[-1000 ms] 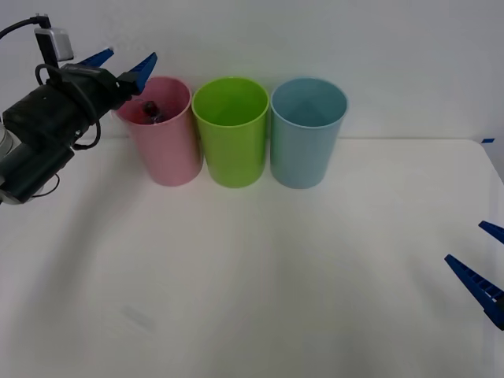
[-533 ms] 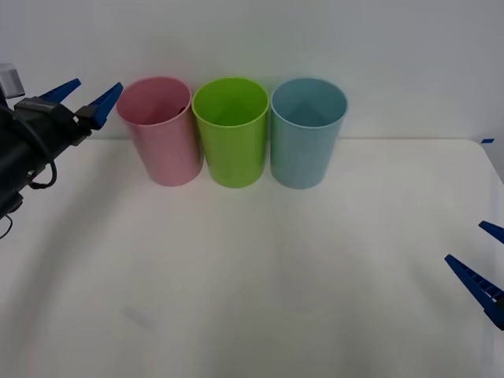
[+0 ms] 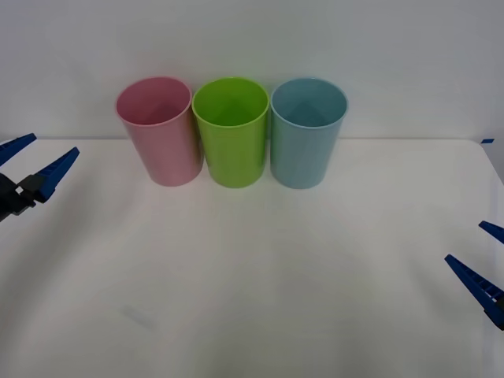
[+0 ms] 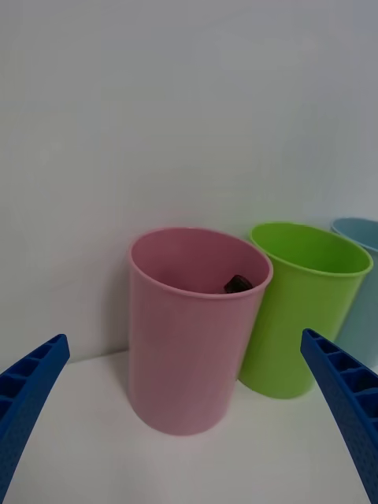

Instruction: Grasp the object on the table and drop it into the matching bin: aluminum can to the light blue bin, PET bottle to the pink bin.

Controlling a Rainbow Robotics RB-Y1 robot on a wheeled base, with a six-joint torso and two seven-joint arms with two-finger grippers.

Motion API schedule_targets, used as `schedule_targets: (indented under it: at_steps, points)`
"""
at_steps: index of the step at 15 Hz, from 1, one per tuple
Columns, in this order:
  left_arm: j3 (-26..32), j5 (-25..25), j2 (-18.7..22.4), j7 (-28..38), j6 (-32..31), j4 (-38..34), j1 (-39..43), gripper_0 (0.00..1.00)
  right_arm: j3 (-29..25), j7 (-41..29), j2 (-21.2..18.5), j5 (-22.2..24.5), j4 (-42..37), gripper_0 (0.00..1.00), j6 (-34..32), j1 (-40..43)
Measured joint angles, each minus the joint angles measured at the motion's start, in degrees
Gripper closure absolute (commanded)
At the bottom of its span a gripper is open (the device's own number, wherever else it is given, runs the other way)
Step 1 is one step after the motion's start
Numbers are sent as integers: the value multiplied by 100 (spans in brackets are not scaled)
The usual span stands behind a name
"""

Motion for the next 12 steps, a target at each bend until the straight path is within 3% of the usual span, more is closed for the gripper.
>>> schedule_targets:
  at_steps: [9,12]
  points:
    - [996,33,-61,-416,-1757,130,1354,0,0,0,0,0,0,0,0,0]
    - [1190,95,-63,-897,-2299,508,1517,0,0,0,0,0,0,0,0,0]
